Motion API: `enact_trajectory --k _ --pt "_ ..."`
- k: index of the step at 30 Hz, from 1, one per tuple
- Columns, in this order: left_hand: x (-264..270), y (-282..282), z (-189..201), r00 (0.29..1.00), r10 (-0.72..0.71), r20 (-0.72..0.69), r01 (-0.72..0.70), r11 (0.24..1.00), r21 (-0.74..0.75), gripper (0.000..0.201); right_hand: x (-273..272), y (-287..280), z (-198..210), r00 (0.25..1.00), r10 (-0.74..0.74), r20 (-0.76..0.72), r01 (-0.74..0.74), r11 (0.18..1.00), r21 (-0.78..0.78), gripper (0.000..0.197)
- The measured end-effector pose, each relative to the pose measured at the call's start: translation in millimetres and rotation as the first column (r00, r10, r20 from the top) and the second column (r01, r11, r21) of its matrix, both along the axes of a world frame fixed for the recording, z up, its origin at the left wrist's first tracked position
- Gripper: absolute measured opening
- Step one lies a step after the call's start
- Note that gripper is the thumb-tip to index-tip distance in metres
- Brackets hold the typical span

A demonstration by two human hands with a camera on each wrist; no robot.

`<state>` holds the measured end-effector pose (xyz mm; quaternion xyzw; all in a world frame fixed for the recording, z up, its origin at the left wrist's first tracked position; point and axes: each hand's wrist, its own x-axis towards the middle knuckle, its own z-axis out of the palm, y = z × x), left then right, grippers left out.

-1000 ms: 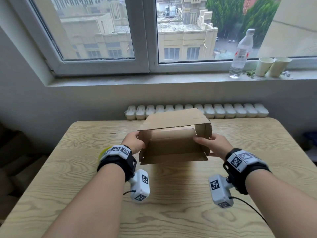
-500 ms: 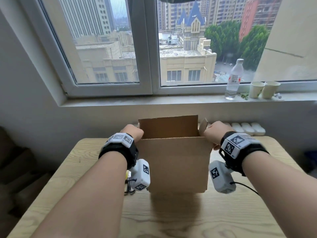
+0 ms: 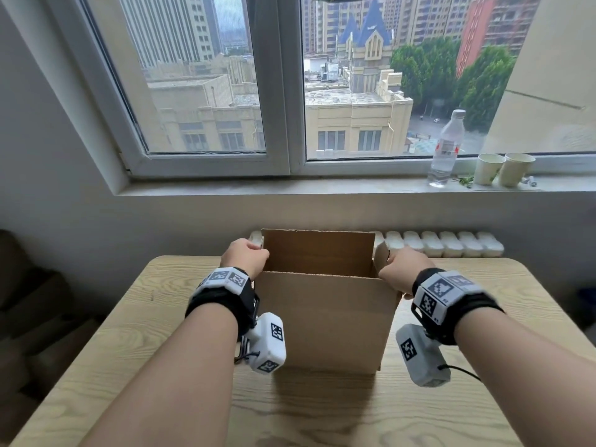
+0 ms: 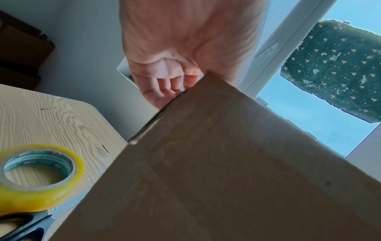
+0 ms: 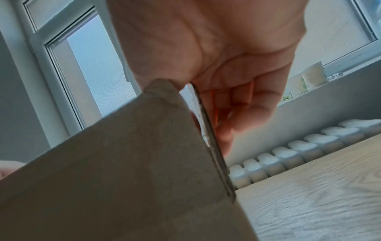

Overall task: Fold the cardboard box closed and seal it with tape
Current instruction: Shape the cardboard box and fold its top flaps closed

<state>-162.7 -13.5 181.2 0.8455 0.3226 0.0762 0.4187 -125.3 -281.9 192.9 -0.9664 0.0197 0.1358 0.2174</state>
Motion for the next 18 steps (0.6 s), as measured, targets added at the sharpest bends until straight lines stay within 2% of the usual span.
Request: enact_trajectory --k 2,4,7,9,11,13,15,18 --pt "2 2 -3 1.000 -0.008 0.018 0.008 1.000 -0.025 0.014 -1 0 1 1.000 0.008 0.003 -0.008 1.000 -0.025 0.013" --pt "2 2 -4 1.000 0.005 0.031 -0.001 0.988 -0.153 0.015 -2 -2 3 1.000 0.017 0.000 -0.017 0.999 -0.048 0.008" --pt "-3 2 0 1.000 0.004 0.019 0.003 0.940 -0.341 0.006 -5 -4 9 0.996 0.069 0.051 -0.063 0.992 -0.109 0.015" --pt "-6 4 1 1.000 -0.013 0.010 0.016 0.930 -0.366 0.013 -9 -2 12 0.983 0.094 0.159 -0.073 0.989 -0.132 0.029" --pt "-6 5 -1 1.000 -0.026 -0.003 0.024 0.940 -0.340 0.027 -13 3 12 0.947 0.130 0.294 -0.092 0.986 -0.139 0.056" --pt "-6 5 -3 0.999 -0.032 -0.009 0.028 0.958 -0.286 0.030 -16 12 14 0.899 0.266 0.348 -0.216 0.961 -0.174 0.066" --pt "-5 4 0 0.998 -0.057 -0.015 0.054 0.982 -0.178 0.033 -18 23 13 0.857 0.423 0.294 -0.368 0.902 -0.224 0.069" --pt "-3 4 6 0.974 -0.201 -0.108 0.205 0.979 0.023 0.050 -17 35 9 0.850 0.492 0.188 -0.442 0.860 -0.253 0.084"
